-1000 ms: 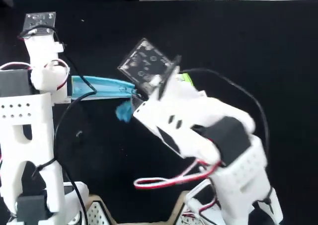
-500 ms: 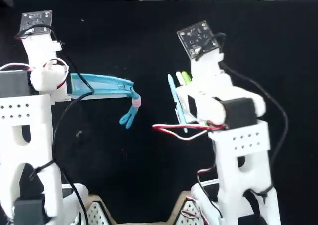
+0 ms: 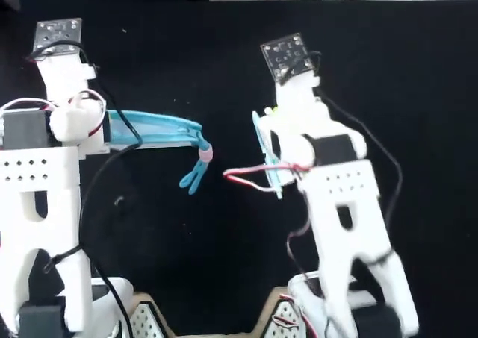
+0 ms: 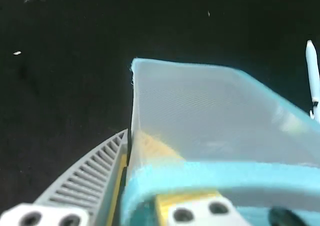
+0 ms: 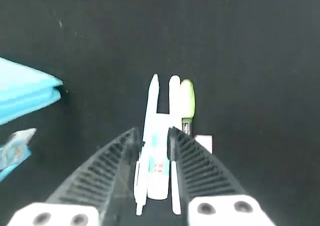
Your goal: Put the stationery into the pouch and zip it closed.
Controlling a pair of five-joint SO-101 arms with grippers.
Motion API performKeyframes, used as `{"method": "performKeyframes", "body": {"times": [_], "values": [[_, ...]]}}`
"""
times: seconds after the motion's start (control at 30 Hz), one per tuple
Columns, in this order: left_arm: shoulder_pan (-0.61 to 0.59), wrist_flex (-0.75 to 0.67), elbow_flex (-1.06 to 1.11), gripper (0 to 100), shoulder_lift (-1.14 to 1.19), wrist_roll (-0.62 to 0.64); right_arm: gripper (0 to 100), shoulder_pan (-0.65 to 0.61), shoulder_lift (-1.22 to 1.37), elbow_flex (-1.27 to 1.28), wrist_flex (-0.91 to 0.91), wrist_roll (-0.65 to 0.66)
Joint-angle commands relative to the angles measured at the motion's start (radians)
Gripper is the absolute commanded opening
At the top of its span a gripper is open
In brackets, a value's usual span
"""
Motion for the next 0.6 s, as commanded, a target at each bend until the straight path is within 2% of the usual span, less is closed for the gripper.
{"method": "performKeyframes", "body": {"times": [0.0, 0.2, 0.43, 0.57], "values": [[0.071, -0.002, 0.067, 3, 0.026, 0.011, 10.3, 0.026, 0.191, -0.124, -0.028, -0.005], [0.07, -0.005, 0.073, 3, 0.031, 0.011, 10.3, 0.026, 0.483, -0.272, 0.028, -0.005], [0.064, -0.006, 0.094, 3, 0.026, 0.011, 10.4, 0.115, 0.697, -0.433, 0.038, 0.0], [0.07, -0.009, 0.101, 3, 0.026, 0.011, 17.2, 0.1, 0.733, -0.453, 0.083, 0.002]]}}
